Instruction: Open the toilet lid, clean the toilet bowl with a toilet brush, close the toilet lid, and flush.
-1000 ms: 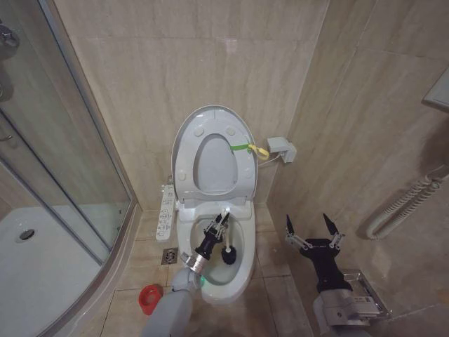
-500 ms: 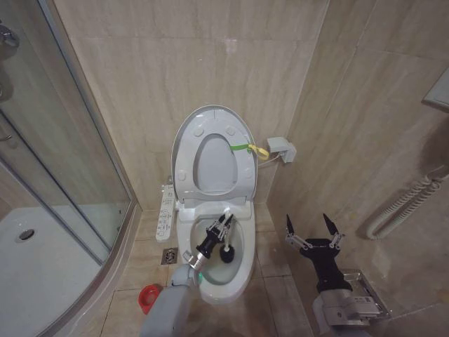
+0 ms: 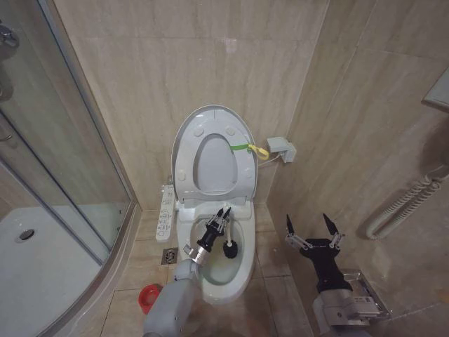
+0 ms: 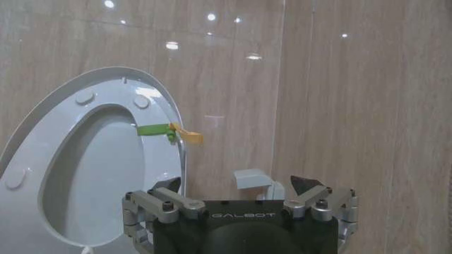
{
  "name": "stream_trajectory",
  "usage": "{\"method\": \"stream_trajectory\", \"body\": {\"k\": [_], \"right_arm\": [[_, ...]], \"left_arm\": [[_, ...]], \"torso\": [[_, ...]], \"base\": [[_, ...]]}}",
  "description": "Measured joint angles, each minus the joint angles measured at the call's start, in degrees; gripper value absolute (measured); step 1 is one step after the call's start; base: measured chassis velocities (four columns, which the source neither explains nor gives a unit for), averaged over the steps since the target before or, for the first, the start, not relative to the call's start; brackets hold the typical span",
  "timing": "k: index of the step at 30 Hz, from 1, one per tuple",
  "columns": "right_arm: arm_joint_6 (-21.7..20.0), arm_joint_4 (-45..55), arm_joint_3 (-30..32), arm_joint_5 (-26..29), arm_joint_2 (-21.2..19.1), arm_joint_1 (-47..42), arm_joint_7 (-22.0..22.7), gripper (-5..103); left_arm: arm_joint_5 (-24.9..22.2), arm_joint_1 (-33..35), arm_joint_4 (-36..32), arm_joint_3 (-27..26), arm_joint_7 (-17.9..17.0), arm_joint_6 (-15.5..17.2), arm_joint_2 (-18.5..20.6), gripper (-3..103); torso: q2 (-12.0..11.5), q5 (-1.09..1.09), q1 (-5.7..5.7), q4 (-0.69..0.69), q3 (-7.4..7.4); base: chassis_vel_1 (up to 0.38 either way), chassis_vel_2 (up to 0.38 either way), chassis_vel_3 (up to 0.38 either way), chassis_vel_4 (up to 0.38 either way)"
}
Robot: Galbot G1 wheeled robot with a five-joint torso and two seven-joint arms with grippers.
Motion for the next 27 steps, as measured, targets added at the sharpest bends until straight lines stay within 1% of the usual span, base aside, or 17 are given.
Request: {"method": "stream_trajectory", "body": {"k": [1,2,5,6,8,9,10,11,14,15,16,19,21,22,23,25,27], "right_arm": [[0.0,0.0,0.0,0.0,0.0,0.0,0.0,100],[0.0,0.0,0.0,0.0,0.0,0.0,0.0,100],[0.0,0.0,0.0,0.0,0.0,0.0,0.0,100],[0.0,0.0,0.0,0.0,0.0,0.0,0.0,100],[0.0,0.0,0.0,0.0,0.0,0.0,0.0,100],[0.0,0.0,0.0,0.0,0.0,0.0,0.0,100],[0.0,0.0,0.0,0.0,0.0,0.0,0.0,100],[0.0,0.0,0.0,0.0,0.0,0.0,0.0,100],[0.0,0.0,0.0,0.0,0.0,0.0,0.0,100],[0.0,0.0,0.0,0.0,0.0,0.0,0.0,100],[0.0,0.0,0.0,0.0,0.0,0.0,0.0,100],[0.0,0.0,0.0,0.0,0.0,0.0,0.0,100],[0.0,0.0,0.0,0.0,0.0,0.0,0.0,100],[0.0,0.0,0.0,0.0,0.0,0.0,0.0,100],[0.0,0.0,0.0,0.0,0.0,0.0,0.0,100],[0.0,0.0,0.0,0.0,0.0,0.0,0.0,100],[0.0,0.0,0.0,0.0,0.0,0.0,0.0,100]], "left_arm": [[0.0,0.0,0.0,0.0,0.0,0.0,0.0,21],[4.4,-0.3,0.8,-0.7,-0.1,-1.0,0.0,21],[12.6,-0.9,2.6,-2.3,-0.6,-2.6,0.0,21],[12.6,-0.9,2.6,-2.3,-0.6,-2.6,0.0,21],[15.1,-0.9,2.6,-2.6,-1.1,-2.9,0.0,21],[14.9,-1.0,2.5,-2.5,-1.2,-2.9,0.1,21],[13.2,-1.0,2.4,-2.2,-1.2,-2.9,0.1,21],[13.2,-1.0,2.4,-2.2,-1.2,-2.9,0.1,21],[4.6,-1.2,1.8,-1.0,-1.2,-1.8,0.1,21],[2.5,-1.2,1.7,-0.7,-1.5,-1.3,0.1,21],[1.8,-1.3,1.8,-0.7,-1.5,-1.2,0.1,21],[2.7,-1.4,2.7,-0.8,-1.5,-1.3,0.1,21],[5.9,-1.4,3.6,-1.2,-1.5,-2.1,0.0,21],[8.5,-1.5,4.1,-1.6,-1.6,-2.5,0.0,21],[8.5,-1.5,4.1,-1.6,-1.6,-2.5,0.0,21],[12.8,-1.5,4.6,-2.4,-2.1,-2.9,0.0,21],[13.4,-1.5,4.4,-2.5,-2.3,-2.9,0.0,21]], "torso": [[0.0,0.00,0.00,0.00,0.00],[0.0,0.00,0.00,-0.01,0.00],[0.0,0.01,0.00,0.00,0.00],[0.0,0.01,0.00,0.00,0.00],[0.0,0.00,0.00,0.00,0.00],[0.0,0.00,0.00,-0.01,0.00],[0.0,0.00,0.00,0.00,0.00],[0.0,0.00,0.00,0.00,0.00],[0.0,0.00,0.00,0.00,0.00],[0.0,0.00,0.00,-0.01,0.00],[0.0,0.00,0.00,-0.01,0.00],[0.0,0.00,0.00,0.00,0.00],[0.0,0.00,0.00,0.00,0.00],[0.0,0.00,0.00,0.00,0.00],[0.0,0.00,0.00,0.00,0.00],[0.0,0.00,0.00,0.00,0.00],[0.0,0.00,0.00,0.00,0.00]], "base": [[0.000,0.000,0.000,0.000],[0.000,0.000,0.000,0.000],[0.000,0.000,0.000,0.000],[0.000,0.000,0.000,0.000],[0.000,0.000,0.000,0.000],[0.000,0.000,0.000,0.000],[0.000,0.000,0.000,0.000],[0.000,0.000,0.000,0.000],[0.000,0.000,0.000,0.000],[0.000,0.000,0.000,0.000],[0.000,0.000,0.000,0.000],[0.000,0.000,0.000,0.000],[0.000,0.000,0.000,0.000],[0.000,0.000,0.000,0.000],[0.000,0.000,0.000,0.000],[0.000,0.000,0.000,0.000],[0.000,0.000,0.000,0.000]]}}
